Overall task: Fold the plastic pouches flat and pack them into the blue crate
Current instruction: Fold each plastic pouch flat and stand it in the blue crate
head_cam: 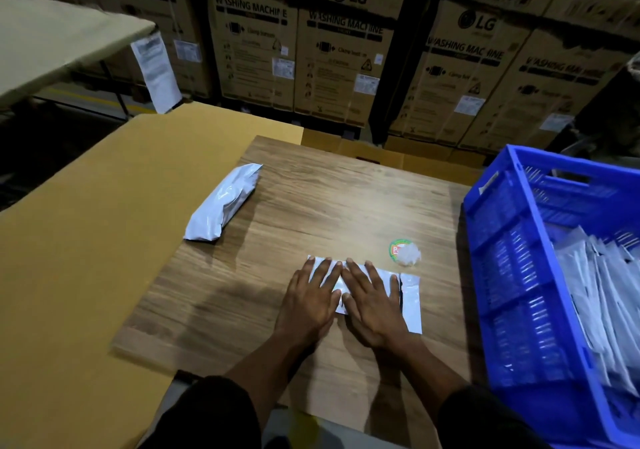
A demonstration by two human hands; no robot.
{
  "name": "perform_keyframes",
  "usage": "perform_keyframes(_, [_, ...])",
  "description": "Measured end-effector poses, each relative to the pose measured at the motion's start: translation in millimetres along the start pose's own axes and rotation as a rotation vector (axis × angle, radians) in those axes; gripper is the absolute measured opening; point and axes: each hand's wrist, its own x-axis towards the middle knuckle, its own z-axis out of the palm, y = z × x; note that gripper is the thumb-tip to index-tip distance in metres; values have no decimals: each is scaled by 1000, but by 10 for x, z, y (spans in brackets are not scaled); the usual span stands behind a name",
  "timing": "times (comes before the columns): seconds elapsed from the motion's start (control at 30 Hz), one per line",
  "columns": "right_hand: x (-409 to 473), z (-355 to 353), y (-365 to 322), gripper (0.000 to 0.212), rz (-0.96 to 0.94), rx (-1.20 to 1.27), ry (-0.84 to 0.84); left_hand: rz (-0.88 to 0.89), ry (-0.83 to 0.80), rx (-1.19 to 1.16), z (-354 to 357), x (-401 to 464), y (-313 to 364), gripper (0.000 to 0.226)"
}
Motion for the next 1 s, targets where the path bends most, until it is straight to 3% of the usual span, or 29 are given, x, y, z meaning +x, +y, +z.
perform_keyframes(0.4, [-358,30,532,81,147,-104,50,-96,-164,57,-13,-11,-24,58])
perform_keyframes(0.53, [-525,-15,493,90,11,-155,63,-104,-167,47,-15,-6,-66,55])
perform_keyframes(0.63, [-530,-8,419,58,-151,-202,205,-86,-154,45,-29,17,-76,55])
perform_keyframes(0.77, [-410,-60,297,24,-135,-205,296,-73,-179,49,-22,-7,-85,70])
perform_keyframes(0.87, [-384,-145,273,25,-148,-152,283,-9,-180,91,-85,-20,-86,88])
perform_keyframes(1.0, [-467,-317,225,28,-134,-32,293,130,-127,148,-200,102,-109,53])
